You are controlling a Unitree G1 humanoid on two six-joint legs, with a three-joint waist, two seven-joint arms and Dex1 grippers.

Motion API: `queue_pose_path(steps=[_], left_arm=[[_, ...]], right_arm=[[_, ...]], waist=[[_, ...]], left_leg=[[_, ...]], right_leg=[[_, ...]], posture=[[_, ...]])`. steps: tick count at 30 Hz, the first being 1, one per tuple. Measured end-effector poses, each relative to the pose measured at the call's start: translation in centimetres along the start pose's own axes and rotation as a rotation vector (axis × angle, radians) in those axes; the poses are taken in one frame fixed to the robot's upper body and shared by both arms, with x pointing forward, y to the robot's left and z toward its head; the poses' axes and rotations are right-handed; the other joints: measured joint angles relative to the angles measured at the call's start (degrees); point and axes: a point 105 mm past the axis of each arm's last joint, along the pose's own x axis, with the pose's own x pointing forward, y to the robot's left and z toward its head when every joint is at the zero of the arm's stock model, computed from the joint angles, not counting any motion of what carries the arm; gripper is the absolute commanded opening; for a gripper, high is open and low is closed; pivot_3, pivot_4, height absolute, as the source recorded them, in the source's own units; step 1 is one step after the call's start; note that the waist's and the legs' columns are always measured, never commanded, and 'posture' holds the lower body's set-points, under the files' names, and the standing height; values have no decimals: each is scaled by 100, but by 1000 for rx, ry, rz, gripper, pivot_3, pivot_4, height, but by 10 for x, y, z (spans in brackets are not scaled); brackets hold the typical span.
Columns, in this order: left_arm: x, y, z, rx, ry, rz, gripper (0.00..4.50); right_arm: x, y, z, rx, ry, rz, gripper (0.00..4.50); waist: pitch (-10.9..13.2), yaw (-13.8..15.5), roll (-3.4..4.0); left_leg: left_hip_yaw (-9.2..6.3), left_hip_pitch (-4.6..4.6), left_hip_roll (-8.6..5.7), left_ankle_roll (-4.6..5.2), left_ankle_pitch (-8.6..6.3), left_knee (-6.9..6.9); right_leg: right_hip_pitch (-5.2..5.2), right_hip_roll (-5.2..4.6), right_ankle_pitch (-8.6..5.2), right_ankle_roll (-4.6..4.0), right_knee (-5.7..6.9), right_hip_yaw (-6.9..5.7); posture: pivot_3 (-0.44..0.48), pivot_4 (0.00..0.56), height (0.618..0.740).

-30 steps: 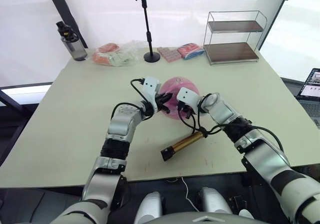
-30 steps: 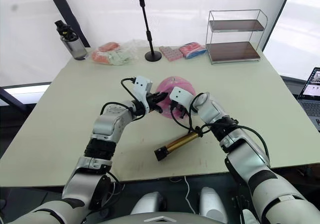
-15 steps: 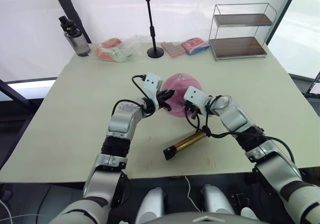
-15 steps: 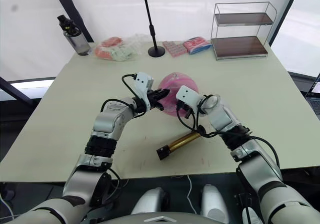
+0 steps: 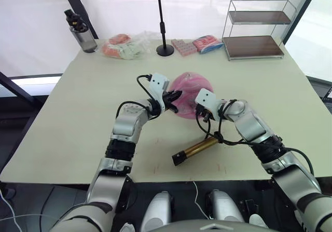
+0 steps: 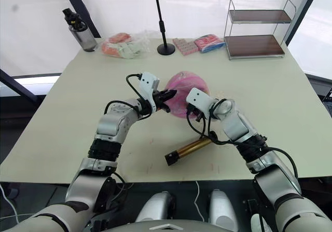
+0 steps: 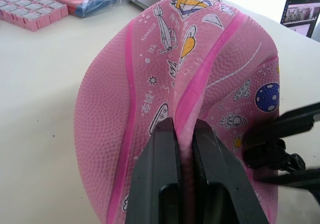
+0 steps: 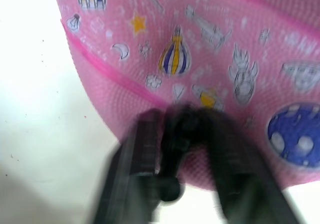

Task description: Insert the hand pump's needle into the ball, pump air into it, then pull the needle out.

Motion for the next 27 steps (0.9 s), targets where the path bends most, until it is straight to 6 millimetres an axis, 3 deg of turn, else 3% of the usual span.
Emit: queue_pose_path(steps=[2,3,9,12,19,22,24,27], left_arm=[[0,2,1,3,-2,9,0],[0,2,1,4,-2,12,0],[0,1,3,9,-6,2,0],[-1,0,6,19,-16,-1,0],[-1,-1,7,46,-16,-4,0],[0,-3,9,71,-12,-9,0],[-1,-2,9,76,-11,-8,0],[1,-9,13,128,-11,-35,0]], right_arm=[[-1,0,3,4,-25,5,4198],[-2,1,4,7,-34,8,4444],[-16,1,1,31,-90,6,4444],[-34,-2,1,85,-155,-4,4444],[-77,-11,5,222,-338,-74,4444],[-97,-18,-7,308,-420,-176,4444],[-101,-18,-10,320,-427,-189,4444],[-124,-10,-30,363,-496,-223,4444]], waist=[[8,2,-1],[10,3,-2],[25,49,-2],[25,74,-1],[36,89,-7],[49,98,-15],[51,93,-16],[59,127,-18]], left_leg=[[-2,0,1,0,0,0],[-3,0,1,0,0,0],[-12,-36,-3,-7,4,0],[-28,-91,-15,-29,19,1],[-37,-101,-24,-28,18,-2],[-39,-104,-23,-28,18,-2],[-36,-103,-23,-28,18,-2],[-33,-114,-25,-28,18,-2]], right_leg=[[0,0,0,0,0,-2],[1,0,0,0,0,-3],[-25,-2,1,2,-3,-13],[-62,-11,7,-5,-4,-25],[-61,-23,2,3,-19,-40],[-61,-23,2,4,-20,-45],[-61,-24,2,4,-20,-44],[-62,-23,1,3,-24,-50]], posture=[[0,150,740],[0,150,740],[0,150,740],[0,150,740],[0,150,740],[0,150,740],[0,150,740],[0,150,740]])
